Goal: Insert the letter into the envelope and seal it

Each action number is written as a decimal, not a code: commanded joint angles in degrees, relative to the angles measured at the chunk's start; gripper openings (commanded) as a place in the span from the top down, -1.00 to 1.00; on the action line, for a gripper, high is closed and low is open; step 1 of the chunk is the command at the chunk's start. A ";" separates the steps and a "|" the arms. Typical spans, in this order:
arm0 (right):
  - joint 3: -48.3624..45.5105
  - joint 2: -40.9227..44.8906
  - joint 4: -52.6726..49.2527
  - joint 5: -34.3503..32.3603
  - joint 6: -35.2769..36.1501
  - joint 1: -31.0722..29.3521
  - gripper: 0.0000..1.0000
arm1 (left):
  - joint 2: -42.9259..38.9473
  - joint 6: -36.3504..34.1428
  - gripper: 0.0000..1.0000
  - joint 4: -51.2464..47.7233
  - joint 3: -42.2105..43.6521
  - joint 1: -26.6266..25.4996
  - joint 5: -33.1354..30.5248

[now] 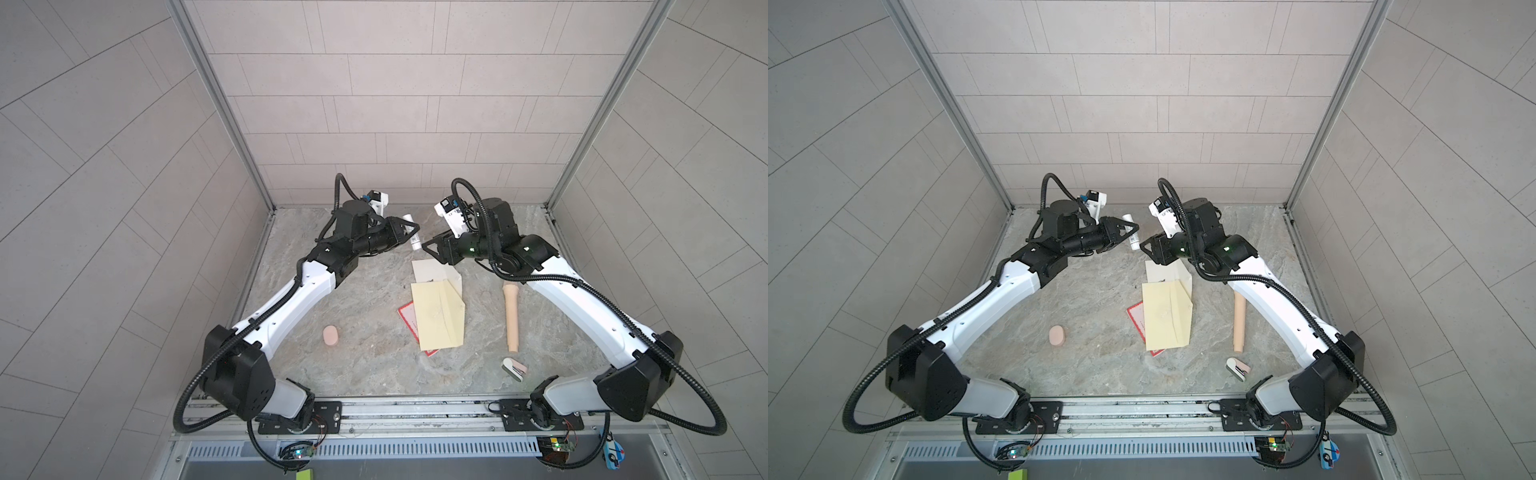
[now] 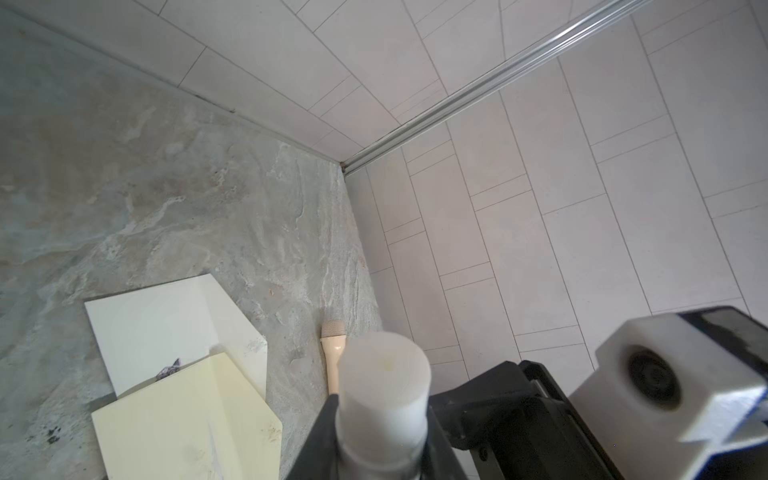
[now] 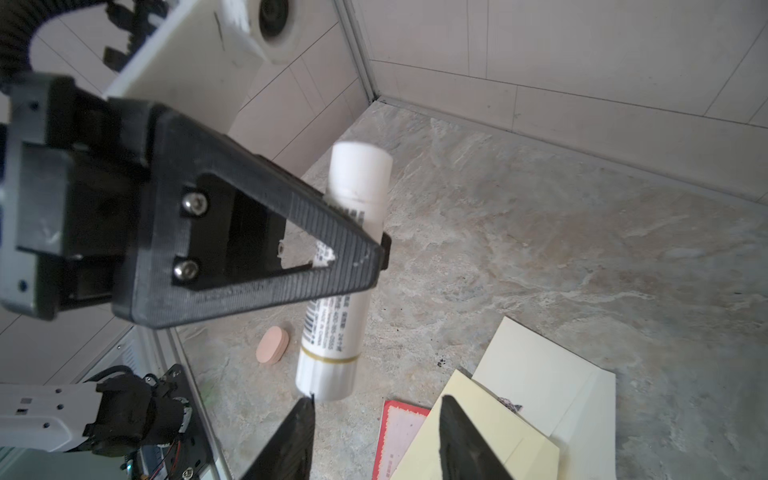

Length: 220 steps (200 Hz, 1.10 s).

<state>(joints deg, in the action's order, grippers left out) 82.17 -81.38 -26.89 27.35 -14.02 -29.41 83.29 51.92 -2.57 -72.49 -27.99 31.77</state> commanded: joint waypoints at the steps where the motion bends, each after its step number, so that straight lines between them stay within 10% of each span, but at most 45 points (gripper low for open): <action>1: 1.60 -1.62 2.38 -1.41 -1.05 -0.85 0.04 | 0.38 1.44 1.00 -3.06 -2.33 -0.62 -1.88; 220: 1.26 -7.16 2.65 2.92 -4.19 -4.10 0.24 | 0.41 0.99 1.00 -0.24 -2.31 -1.02 -1.89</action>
<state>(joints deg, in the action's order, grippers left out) 82.98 -87.37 -24.21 29.08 -18.20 -33.04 83.94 52.62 -6.76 -73.06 -28.53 28.64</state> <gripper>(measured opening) 0.377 0.261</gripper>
